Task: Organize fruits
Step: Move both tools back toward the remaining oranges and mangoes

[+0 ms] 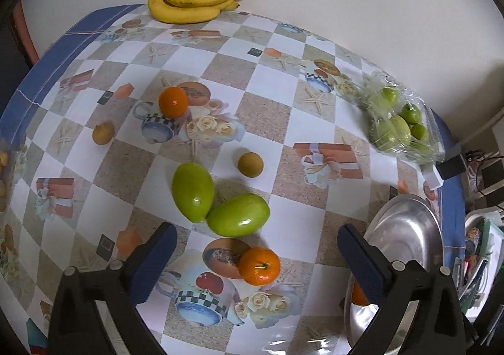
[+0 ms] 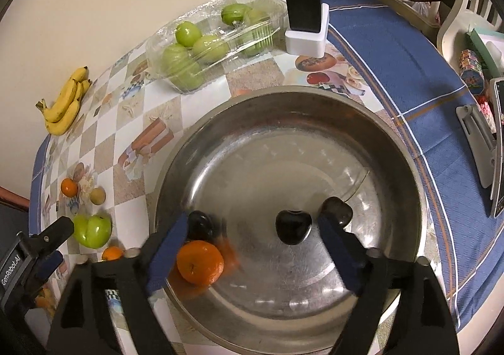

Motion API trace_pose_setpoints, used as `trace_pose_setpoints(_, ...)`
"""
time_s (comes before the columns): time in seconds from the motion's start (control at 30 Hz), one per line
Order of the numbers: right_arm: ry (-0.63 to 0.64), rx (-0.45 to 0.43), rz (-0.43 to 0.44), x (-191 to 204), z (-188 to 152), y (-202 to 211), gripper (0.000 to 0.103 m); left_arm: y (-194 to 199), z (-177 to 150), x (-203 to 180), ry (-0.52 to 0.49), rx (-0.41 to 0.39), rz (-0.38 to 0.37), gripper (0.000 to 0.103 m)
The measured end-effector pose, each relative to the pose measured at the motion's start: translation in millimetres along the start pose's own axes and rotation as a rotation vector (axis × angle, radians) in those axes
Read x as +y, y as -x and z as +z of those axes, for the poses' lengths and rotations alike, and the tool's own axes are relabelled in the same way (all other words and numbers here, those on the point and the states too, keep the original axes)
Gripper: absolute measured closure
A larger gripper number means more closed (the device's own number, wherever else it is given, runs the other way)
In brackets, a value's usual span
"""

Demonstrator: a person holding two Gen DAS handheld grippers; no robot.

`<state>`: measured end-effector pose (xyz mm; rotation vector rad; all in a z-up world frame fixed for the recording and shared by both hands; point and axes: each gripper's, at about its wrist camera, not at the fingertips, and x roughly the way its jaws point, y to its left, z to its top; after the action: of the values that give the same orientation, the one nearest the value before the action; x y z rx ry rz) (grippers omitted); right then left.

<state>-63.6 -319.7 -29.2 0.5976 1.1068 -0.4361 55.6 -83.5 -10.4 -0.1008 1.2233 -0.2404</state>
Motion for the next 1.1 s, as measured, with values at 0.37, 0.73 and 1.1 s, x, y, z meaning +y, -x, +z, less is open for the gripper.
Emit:
trace_pose_setpoints(0.37, 0.041, -0.031, -0.007, 6.7, -0.1, 1.9, 0.0, 0.0, 2.3, 4.0, -0.035, -0.017, 0.052, 0.0)
trace_pose_setpoints(0.73, 0.053, -0.023, -0.002, 15.7, -1.6, 0.1, 0.0, 3.4, 7.2, -1.4, -0.136, -0.037, 0.066, 0.0)
trace_pose_setpoints(1.1, 0.143, -0.037, 0.086, 61.8, -7.2, 2.6, 0.0, 8.6, 21.7, 22.2, -0.143, -0.043, 0.052, 0.0)
